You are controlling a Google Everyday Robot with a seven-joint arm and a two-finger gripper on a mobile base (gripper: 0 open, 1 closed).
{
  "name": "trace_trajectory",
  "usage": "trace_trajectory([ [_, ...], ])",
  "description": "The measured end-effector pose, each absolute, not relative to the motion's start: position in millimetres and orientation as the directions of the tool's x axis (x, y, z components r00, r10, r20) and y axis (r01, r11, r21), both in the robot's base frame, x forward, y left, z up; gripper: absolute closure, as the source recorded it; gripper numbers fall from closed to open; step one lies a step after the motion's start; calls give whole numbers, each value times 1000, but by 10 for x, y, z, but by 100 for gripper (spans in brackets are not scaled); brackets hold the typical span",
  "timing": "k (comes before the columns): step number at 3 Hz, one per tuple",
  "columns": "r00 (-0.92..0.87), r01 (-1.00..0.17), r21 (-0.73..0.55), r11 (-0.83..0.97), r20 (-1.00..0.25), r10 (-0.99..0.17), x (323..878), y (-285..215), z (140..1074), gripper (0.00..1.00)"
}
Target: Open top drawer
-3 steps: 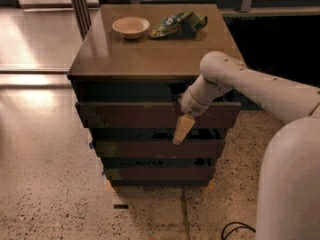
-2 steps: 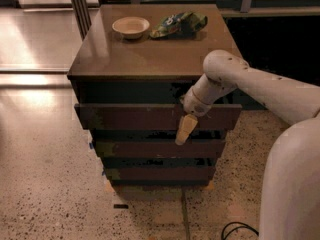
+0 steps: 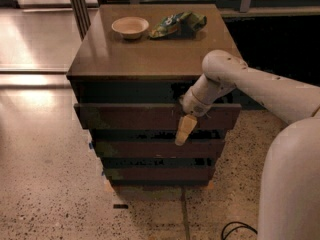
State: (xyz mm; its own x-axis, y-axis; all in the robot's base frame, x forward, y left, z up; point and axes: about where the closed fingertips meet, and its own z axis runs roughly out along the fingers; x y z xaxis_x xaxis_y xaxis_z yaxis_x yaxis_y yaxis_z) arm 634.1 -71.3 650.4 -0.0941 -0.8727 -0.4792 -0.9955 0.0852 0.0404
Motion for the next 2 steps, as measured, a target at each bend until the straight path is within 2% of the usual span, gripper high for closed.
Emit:
trace_trajectory([
  [2,-90,-996,57,71,-485,-870,6254,-698,6531,0],
])
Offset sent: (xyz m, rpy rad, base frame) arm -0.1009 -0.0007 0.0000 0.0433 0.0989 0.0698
